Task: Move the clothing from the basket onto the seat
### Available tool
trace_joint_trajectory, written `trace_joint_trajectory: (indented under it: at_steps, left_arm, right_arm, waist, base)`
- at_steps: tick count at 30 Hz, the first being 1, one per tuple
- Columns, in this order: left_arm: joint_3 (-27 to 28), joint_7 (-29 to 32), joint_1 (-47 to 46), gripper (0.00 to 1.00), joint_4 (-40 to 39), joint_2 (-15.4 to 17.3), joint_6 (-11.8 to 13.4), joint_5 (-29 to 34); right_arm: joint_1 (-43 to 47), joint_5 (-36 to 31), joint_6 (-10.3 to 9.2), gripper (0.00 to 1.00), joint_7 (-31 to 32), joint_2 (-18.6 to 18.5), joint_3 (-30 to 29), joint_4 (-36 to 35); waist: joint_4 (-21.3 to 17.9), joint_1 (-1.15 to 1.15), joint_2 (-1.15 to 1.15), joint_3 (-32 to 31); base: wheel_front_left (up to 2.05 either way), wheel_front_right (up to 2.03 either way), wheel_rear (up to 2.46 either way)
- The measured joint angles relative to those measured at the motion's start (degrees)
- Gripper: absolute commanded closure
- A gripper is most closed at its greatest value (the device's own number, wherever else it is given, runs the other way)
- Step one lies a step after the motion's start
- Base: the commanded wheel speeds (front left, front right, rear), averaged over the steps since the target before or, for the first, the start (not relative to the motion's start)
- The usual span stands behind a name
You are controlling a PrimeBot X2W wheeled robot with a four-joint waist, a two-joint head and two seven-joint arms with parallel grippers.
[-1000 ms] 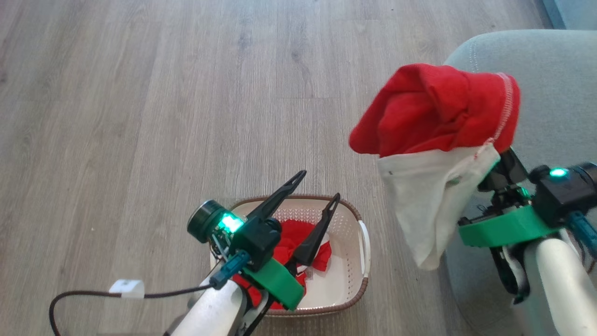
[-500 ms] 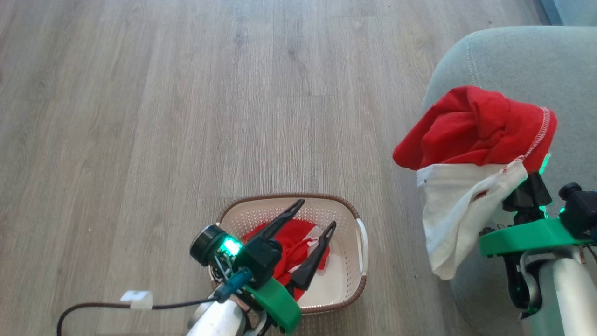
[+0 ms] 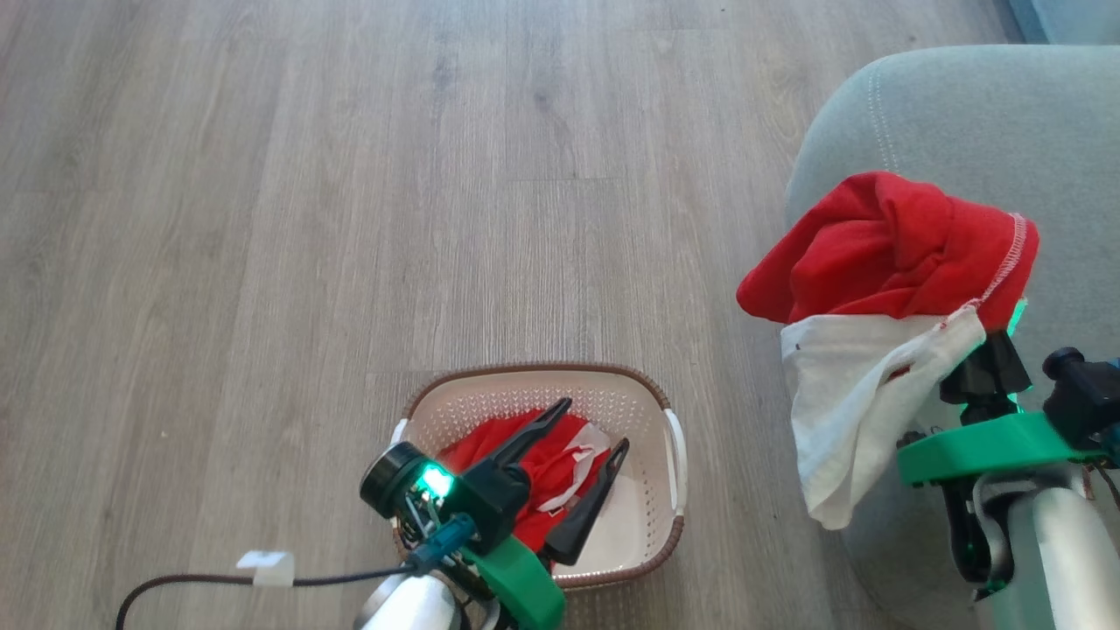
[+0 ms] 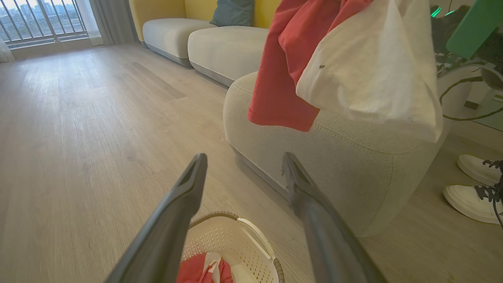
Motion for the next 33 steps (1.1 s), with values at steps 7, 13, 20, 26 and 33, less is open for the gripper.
trace_joint_trajectory:
  at_steps: [7,13,20,26,33]
  left_arm:
    - [0.01,0.0,-0.01,0.0,-0.05,0.01,-0.01,0.01]
    - [-0.07,0.0,-0.04,0.0,-0.36,0.04,-0.44,0.02]
    - [-0.87,0.0,-0.27,0.0,-0.96,0.07,-0.44,0.04]
    - [-1.46,0.0,-1.01,0.0,-1.22,0.11,-0.44,0.0]
    - [-1.22,0.0,-2.71,0.0,-1.68,0.12,-0.44,-0.01]
  right_arm:
    - [-0.08,-0.01,0.0,1.0,0.0,-0.02,-0.01,-0.08]
    - [-0.23,-0.11,0.0,1.0,0.0,-0.11,-0.13,-0.64]
    - [-0.4,-1.03,0.0,1.0,0.0,-0.33,-1.45,-1.74]
    - [-0.47,-1.33,0.0,1.0,0.0,-0.4,-2.15,-2.22]
    - [-0.58,-1.53,0.0,1.0,0.0,-0.27,-3.47,-2.99]
  waist:
    - [-1.7,0.0,0.0,-0.09]
    - [-5.88,0.0,0.0,0.23]
    - [-10.85,0.0,0.0,1.04]
    - [-15.99,0.0,0.0,2.27]
    - [-22.08,0.0,0.0,4.25]
  base:
    - [0.0,0.0,0.0]
    - [0.0,0.0,0.0]
    - [0.0,0.0,0.0]
    - [0.0,0.0,0.0]
    - [0.0,0.0,0.0]
